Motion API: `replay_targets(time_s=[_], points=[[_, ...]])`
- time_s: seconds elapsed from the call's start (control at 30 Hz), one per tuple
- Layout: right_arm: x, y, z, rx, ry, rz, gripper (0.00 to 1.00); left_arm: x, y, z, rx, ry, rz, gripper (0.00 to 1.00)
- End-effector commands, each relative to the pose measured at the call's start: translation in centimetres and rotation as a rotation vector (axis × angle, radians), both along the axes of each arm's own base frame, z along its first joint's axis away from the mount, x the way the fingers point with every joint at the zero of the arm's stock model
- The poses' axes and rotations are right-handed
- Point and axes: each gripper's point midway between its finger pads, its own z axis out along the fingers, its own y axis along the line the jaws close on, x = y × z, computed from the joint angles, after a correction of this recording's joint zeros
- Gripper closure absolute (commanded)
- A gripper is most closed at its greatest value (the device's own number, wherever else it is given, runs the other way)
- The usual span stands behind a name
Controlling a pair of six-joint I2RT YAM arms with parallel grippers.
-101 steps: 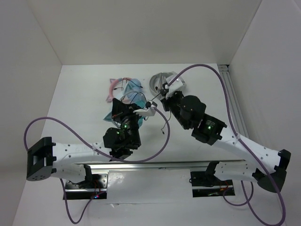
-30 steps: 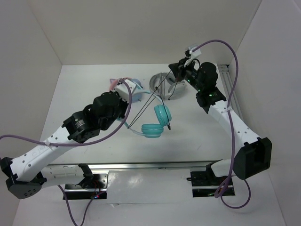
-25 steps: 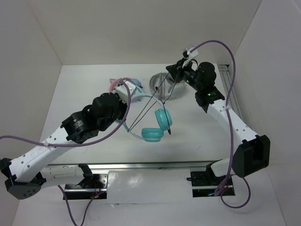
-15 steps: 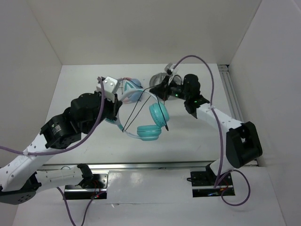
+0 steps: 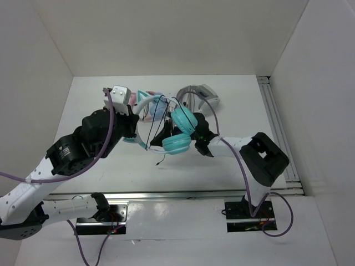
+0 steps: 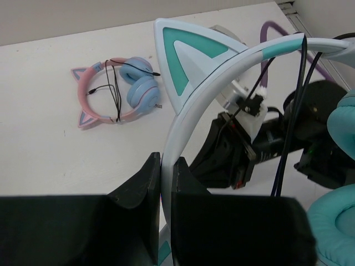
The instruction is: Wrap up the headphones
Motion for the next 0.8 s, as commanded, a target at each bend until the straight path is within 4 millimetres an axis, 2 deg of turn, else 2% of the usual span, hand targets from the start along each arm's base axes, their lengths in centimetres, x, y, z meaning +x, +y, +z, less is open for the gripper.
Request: replay_targets(time_s=[0.0,0.1,0.13,0.2,0.3,0.33,0.37,0.4,0.47,0.57,0.77], points=[[-1.7,0.6,1.3,0.11,-0.019,0.065,0.9,0.5,0.9,5.6,-0.234,-0.112,0.095,1.0],[-1.9,0.5,-0.8,0.087,0.017,0.064,0.89,0.7,2.6,6.1,-0.241,-0.124,0.186,1.0],[-2.5,0.6,-0.8,0.093,0.023,0.076,0.89,0.8,3.1,5.9,-0.242,-0.121,0.217,1.0],[-2.5,0.5,-2.0,0.085,0.034,0.066,0.86,0.5,3.7,6.6,-0.26,-0.135,0.228,1.0],[-3.0,0.5,-2.6,0.086,0.044,0.066,0.85,0.4,4.4,6.6,-0.258,-0.141,0.252,1.0],[-3.1,0.3,-3.5,0.071,0.061,0.065,0.85,0.2,4.9,6.7,-0.258,-0.144,0.263,1.0],[-3.3,0.6,-3.3,0.079,0.054,0.063,0.85,0.1,5.0,7.0,-0.266,-0.148,0.263,1.0],[-3.4,0.4,-4.1,0.069,0.065,0.062,0.83,0.1,5.3,6.8,-0.255,-0.146,0.273,1.0],[-3.6,0.3,-4.1,0.074,0.059,0.062,0.8,0.1,5.6,7.2,-0.262,-0.152,0.284,1.0],[-4.0,0.3,-5.2,0.054,0.083,0.058,0.76,0.0,6.1,7.0,-0.245,-0.149,0.303,1.0],[-4.6,0.1,-6.9,0.04,0.099,0.057,0.73,-0.3,6.3,6.8,-0.246,-0.138,0.295,1.0]])
